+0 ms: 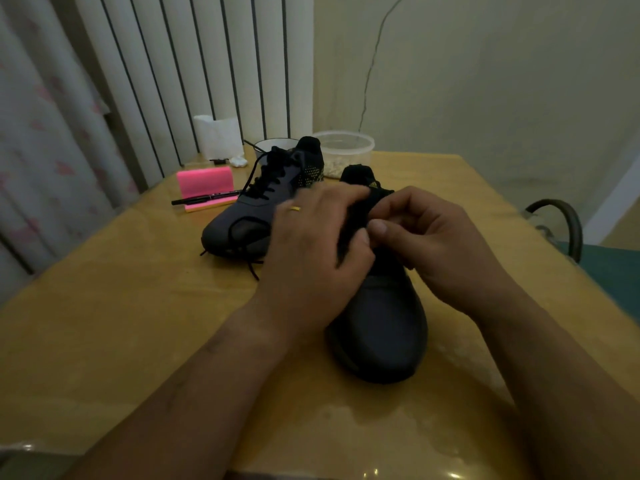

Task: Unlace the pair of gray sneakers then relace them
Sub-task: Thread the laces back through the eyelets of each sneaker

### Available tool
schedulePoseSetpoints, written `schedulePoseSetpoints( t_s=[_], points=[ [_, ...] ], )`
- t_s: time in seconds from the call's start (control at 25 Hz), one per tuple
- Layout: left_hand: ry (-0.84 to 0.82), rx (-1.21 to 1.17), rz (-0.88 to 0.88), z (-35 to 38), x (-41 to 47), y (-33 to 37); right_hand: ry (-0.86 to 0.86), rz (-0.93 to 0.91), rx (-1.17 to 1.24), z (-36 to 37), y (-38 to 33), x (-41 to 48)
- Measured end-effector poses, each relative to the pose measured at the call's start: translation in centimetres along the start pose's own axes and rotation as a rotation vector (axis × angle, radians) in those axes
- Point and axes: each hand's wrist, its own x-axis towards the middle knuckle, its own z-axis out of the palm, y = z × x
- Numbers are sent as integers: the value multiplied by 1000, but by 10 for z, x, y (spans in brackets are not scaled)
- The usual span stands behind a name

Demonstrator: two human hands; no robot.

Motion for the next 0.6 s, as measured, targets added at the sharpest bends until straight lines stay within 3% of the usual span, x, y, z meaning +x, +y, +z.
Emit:
schedulePoseSetpoints(
  t_s=[0.08, 0.24, 0.36, 0.44, 0.6],
  points=[
    [-92, -106, -3, 5, -1, 8, 29, -11, -15, 7, -1, 0],
    [-14, -126, -51, 3, 1, -5, 214, 15, -15, -5, -1, 3],
    [44, -357, -281, 0, 4, -16, 321, 77, -71, -14, 8, 6],
    [54, -470, -359, 0, 6, -18, 282, 98, -175, -16, 13, 9],
    [83, -385, -249, 9, 12, -24, 88, 64, -583, -21, 8, 39]
  ],
)
